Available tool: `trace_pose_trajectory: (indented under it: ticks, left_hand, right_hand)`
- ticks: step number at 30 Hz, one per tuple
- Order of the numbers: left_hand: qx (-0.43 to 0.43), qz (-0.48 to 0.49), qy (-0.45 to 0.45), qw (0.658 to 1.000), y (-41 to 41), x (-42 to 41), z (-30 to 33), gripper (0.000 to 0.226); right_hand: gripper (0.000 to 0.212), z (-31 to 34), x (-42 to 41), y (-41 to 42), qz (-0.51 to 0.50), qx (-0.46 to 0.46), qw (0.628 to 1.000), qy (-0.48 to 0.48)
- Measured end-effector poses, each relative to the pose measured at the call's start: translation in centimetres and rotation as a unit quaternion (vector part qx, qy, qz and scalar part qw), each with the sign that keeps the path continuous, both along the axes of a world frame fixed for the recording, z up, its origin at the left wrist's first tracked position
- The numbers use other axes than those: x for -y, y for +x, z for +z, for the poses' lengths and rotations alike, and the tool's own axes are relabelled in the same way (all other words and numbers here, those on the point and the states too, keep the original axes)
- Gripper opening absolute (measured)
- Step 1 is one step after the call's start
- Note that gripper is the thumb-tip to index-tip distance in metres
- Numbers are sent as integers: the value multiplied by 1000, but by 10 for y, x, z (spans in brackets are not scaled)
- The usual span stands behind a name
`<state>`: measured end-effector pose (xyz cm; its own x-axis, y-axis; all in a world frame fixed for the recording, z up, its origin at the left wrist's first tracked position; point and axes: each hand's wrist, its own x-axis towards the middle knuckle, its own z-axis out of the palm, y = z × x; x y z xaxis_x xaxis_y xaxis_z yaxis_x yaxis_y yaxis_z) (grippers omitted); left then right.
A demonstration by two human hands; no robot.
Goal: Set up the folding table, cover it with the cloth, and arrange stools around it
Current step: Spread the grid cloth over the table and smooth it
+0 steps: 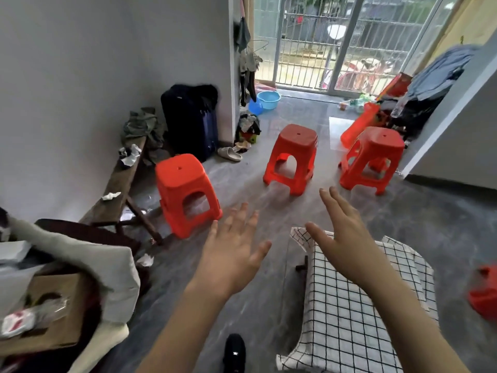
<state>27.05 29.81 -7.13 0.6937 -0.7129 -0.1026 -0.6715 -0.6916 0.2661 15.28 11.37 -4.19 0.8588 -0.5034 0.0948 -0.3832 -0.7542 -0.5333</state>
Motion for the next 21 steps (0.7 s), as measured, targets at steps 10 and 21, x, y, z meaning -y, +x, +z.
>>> trace_pose_trajectory:
  ticks: [10, 21]
  left_hand:
    - [84, -19, -2, 996, 170, 63, 20, 67]
    - [56, -129, -27, 990, 263, 156, -12, 75]
  right_hand:
    - [74, -14, 43, 156, 10, -24, 999, -19]
    - [68, -39, 82, 243, -44, -16, 999, 13]
